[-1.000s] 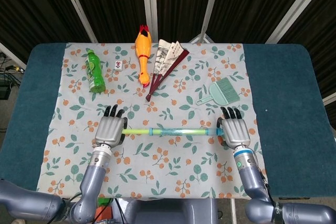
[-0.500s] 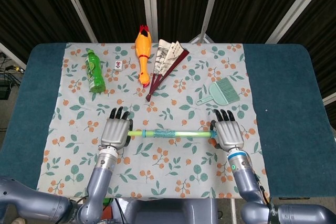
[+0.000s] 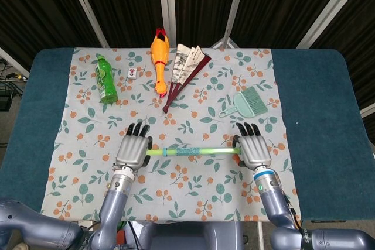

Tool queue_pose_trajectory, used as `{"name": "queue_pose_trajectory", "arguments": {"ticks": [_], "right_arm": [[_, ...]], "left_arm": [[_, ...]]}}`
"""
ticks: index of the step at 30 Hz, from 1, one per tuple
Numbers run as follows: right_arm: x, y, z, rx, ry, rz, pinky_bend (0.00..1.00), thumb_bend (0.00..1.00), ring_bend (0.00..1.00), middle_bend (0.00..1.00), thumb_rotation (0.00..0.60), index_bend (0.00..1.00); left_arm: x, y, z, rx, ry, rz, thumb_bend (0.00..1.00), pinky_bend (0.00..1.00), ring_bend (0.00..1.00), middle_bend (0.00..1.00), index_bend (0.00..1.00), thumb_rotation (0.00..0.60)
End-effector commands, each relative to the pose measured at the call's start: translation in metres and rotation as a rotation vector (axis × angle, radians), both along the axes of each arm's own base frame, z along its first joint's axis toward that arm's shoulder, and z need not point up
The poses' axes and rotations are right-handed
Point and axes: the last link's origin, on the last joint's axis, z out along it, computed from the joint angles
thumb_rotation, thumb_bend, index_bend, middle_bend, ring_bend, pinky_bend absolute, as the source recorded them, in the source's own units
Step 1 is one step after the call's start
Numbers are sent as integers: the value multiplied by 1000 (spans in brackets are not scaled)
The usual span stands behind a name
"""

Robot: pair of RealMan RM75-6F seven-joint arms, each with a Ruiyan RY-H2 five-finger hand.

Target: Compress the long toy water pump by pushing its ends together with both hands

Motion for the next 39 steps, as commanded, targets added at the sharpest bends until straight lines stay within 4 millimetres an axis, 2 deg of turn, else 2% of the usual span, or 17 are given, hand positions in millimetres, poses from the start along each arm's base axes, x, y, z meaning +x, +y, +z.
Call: {"name": "queue_pose_trajectory", "arguments": {"ticks": [1,3,10,14,18,22,26,29,33,39], "right_arm": [[-3,1,1,7,3,-3,0,428,0,2,600,71],[-5,1,2,12,1,-4,0,427,0,0,600,0],[-11,5,8,21,16,-17,0,428,0,0,600,0],[-18,11,18,6,6,-25,0,426,0,0,600,0],[-34,22,34,-11,-10,-42,0,358,0,0,600,0],[-54,37,57,-43,-50,-62,0,350,0,0,600,0],[-74,57,86,-84,-64,-63,0,350,0,0,600,0],[-92,79,112,-124,-72,-55,0,341,0,0,600,0],[-114,108,135,-177,-81,-45,0,310,0,0,600,0],[-144,155,163,-267,-70,-42,0,307,0,0,600,0]], "left_arm": [[-2,-1,2,-5,-1,0,322,51,0,30,391,600],[-5,-1,5,-5,-5,-3,286,50,0,11,340,600],[-13,-8,18,-16,-37,-24,265,50,0,1,258,600],[-22,-14,34,-21,-90,-18,265,45,0,0,206,600],[-45,-21,60,8,-139,-5,262,41,0,0,127,600],[-78,-33,93,55,-175,-12,248,33,0,0,100,600],[-116,-56,129,106,-179,-45,243,21,0,0,62,600],[-151,-82,156,135,-160,-70,232,11,0,0,32,600],[-187,-117,178,138,-138,-48,215,0,0,0,1,600],[-223,-165,210,212,-167,-36,215,0,0,0,0,600]]}}
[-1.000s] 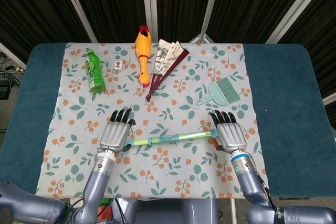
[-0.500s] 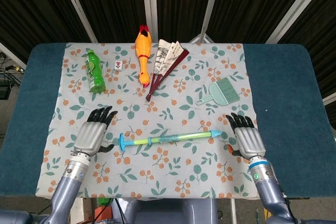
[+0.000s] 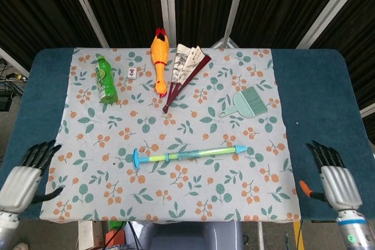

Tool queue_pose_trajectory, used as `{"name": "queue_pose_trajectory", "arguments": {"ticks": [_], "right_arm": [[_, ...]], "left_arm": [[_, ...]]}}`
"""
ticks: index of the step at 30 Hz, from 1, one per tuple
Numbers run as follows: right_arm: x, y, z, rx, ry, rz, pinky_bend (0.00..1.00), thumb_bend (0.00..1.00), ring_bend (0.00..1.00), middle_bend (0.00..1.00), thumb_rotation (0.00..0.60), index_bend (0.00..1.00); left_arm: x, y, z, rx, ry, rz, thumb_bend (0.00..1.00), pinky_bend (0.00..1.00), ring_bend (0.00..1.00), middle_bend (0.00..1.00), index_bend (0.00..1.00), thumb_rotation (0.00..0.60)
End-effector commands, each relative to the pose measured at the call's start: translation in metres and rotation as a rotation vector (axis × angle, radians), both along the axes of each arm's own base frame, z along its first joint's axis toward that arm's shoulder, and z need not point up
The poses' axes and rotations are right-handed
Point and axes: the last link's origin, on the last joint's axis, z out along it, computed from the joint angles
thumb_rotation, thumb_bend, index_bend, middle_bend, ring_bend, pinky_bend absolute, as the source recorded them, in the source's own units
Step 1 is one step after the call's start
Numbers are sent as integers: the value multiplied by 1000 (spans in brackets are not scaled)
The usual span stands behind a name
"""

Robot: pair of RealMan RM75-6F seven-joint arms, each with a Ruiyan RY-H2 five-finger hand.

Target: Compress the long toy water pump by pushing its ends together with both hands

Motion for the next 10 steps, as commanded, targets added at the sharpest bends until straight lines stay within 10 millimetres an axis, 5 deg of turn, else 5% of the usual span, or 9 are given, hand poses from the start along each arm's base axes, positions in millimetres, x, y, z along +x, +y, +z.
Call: {"name": "queue_pose_trajectory", "arguments": {"ticks": [1,5,10], "right_arm": [[-22,36,22,-61,46,4,0,307,0,0,600,0],[-35,57,28,-133,67,53,0,307,0,0,600,0],[-40,58,29,-145,36,43,0,307,0,0,600,0]], "left_arm": [[-29,-41,31,53,30,9,215,0,0,0,0,600],[-40,-55,48,170,72,-39,215,0,0,0,0,600],[-45,-58,53,243,75,-62,215,0,0,0,0,600]]}}
